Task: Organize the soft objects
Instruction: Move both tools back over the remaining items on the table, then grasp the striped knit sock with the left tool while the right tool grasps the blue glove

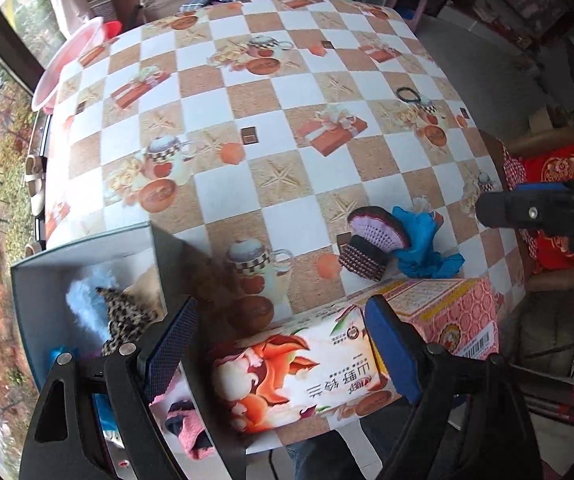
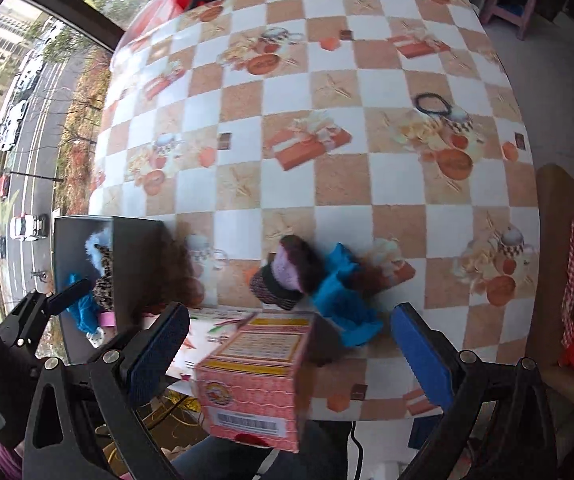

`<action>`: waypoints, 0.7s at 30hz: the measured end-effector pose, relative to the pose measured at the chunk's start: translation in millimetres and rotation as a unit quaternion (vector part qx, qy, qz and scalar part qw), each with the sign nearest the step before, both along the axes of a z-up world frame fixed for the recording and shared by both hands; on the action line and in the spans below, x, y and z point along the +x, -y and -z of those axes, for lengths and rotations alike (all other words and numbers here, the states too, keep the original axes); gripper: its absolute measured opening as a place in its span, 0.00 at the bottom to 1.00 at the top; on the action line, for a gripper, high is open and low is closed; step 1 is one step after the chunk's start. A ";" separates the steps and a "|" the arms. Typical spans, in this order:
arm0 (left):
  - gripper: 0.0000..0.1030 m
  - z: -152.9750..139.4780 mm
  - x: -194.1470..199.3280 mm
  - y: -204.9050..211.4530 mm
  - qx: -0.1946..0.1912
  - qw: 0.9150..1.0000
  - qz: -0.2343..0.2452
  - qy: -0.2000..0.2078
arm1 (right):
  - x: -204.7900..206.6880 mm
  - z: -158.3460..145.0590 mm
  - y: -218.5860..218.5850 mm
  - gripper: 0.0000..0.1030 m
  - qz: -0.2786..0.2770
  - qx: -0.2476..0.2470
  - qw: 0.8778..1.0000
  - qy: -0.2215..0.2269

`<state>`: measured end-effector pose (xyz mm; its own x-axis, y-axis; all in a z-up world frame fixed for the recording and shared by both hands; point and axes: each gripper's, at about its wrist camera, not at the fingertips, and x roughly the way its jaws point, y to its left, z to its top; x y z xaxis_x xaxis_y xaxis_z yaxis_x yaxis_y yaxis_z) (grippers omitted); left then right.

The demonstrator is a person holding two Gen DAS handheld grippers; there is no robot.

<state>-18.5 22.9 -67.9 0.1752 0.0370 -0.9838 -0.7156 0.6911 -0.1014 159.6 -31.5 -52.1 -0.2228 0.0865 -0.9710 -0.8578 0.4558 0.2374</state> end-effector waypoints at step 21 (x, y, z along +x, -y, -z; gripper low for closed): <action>0.87 128.9 119.1 9.6 -0.082 0.981 0.135 -0.114 | 43.0 164.6 44.1 0.99 0.009 -0.115 0.993 -0.035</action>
